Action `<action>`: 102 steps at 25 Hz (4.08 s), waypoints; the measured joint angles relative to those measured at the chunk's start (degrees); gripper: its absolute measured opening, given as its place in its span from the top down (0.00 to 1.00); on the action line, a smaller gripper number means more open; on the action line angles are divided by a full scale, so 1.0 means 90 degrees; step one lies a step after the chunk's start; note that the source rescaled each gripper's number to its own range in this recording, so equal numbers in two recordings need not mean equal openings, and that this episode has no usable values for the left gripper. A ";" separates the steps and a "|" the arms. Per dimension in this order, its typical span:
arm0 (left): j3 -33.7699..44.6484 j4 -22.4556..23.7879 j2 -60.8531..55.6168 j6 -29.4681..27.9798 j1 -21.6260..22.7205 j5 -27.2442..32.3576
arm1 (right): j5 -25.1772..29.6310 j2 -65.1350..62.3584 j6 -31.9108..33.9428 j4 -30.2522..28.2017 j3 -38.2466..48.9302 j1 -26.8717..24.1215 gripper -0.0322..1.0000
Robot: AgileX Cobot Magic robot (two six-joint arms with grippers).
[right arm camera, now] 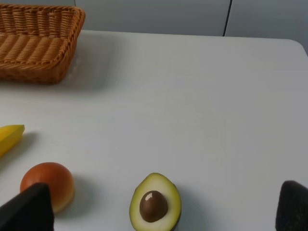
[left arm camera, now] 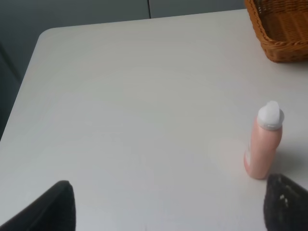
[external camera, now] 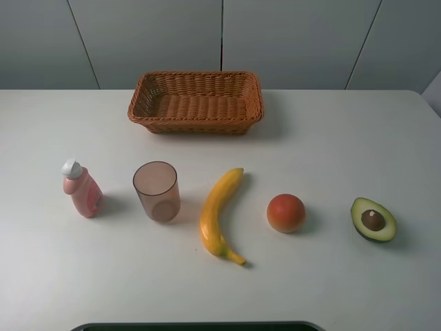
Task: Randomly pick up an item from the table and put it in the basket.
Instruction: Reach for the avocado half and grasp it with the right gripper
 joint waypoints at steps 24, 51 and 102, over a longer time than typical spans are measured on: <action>0.0000 0.0000 0.0000 0.0000 0.0000 0.0000 | 0.0000 0.0000 0.0000 -0.0013 0.0000 0.0000 0.00; 0.0000 0.0000 0.0000 -0.0011 0.0000 0.0000 | 0.0000 0.0000 0.0000 -0.0080 0.0000 0.0000 0.00; 0.0000 0.0000 0.0000 -0.0011 0.0000 0.0000 | -0.2252 0.9742 -0.1584 0.0199 -0.0944 0.0083 0.00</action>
